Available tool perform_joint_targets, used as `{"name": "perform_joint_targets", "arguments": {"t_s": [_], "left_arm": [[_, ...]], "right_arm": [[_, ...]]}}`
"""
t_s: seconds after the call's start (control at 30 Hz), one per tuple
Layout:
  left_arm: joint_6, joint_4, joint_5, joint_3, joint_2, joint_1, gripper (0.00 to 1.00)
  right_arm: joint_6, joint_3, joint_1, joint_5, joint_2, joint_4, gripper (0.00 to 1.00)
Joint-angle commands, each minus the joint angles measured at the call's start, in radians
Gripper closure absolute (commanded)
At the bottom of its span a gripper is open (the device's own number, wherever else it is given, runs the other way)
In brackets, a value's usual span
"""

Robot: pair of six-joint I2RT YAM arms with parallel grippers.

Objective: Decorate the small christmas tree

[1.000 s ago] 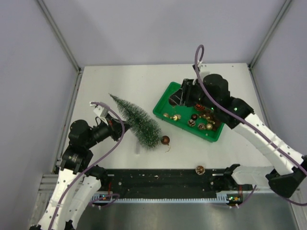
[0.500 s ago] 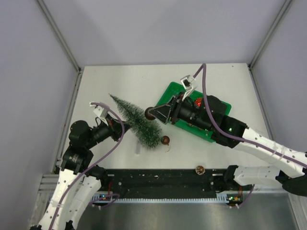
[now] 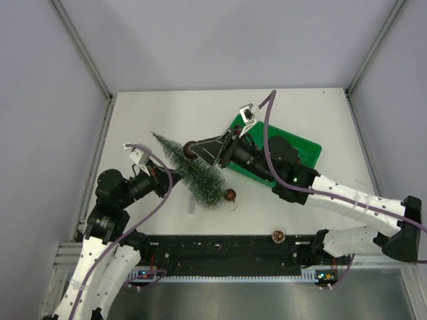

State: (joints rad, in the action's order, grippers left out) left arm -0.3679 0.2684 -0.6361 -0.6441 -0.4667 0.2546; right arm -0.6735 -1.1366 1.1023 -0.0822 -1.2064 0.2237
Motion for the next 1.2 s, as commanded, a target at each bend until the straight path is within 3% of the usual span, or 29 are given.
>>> {"name": "perform_joint_targets", "arguments": {"t_s": [0.0,0.3,1.17], "left_arm": [[-0.006,-0.052,-0.016,0.006,0.011,-0.005,1.0],[-0.008,-0.063,-0.031,0.004,0.016,-0.005,1.0],[-0.009,-0.075,-0.062,0.006,0.023,-0.005,1.0]], "right_arm": [[-0.017,0.011,0.013,-0.005,-0.001,0.129,0.71],[0.04,0.075,0.011,-0.088,0.015,0.137,0.73],[0.104,0.121,-0.005,-0.111,0.002,0.232,0.76]]}}
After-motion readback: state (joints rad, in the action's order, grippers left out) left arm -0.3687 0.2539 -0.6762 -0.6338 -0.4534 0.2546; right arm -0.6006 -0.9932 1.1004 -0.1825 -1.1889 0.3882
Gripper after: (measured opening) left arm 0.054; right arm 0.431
